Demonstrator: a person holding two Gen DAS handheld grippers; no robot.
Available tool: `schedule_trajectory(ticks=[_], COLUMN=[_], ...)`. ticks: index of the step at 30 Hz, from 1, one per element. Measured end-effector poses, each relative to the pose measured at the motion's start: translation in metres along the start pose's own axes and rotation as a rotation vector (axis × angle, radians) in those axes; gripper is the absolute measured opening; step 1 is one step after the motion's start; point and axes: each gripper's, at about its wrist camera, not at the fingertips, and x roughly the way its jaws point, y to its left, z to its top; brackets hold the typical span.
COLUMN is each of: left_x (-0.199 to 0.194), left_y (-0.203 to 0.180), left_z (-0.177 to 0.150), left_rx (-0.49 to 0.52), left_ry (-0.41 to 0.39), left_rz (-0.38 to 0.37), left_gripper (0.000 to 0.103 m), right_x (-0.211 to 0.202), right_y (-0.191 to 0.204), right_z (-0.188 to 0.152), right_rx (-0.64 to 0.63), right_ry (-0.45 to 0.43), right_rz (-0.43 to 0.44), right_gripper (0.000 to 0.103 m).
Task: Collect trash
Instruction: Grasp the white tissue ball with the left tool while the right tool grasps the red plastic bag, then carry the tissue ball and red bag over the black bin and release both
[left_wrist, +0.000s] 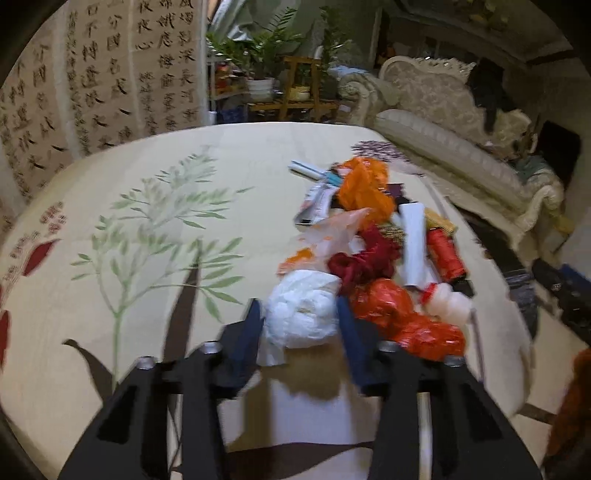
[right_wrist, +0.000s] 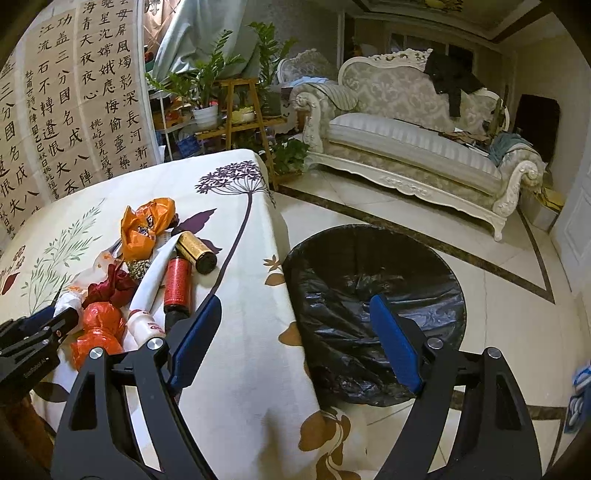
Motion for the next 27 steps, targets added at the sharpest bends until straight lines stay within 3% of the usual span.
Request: schedule_trajectory(ticks=[7, 13, 17, 27], left_x=[-0.018, -0.037, -0.046, -0.054], left_y=[0.001, 0.019, 0.036, 0.082], left_z=[-0.004, -0.007, -0.012, -0.026], left_rx=[0.013, -0.005, -0.019, -0.097], left_ry=[-0.034, -0.056, -0.076, -0.077], left_rz=[0.016, 0.077, 0.141, 0.208], left_gripper=[0.033, 0.033, 0.033, 0.033], right_x=[-0.003, -0.009, -0.012, -0.028], right_y=[0.011, 0.03, 0.049, 0.109], right_z=[0.001, 0.003, 0.001, -0.012], right_rx=[-0.021, -0.054, -0.086, -0.204], right_ry=[-0.001, -0.004, 0.004, 0.005], right_rz=[0.024, 0.077, 0.123, 0.25], right_gripper=[0.08, 0.08, 0.069, 0.066])
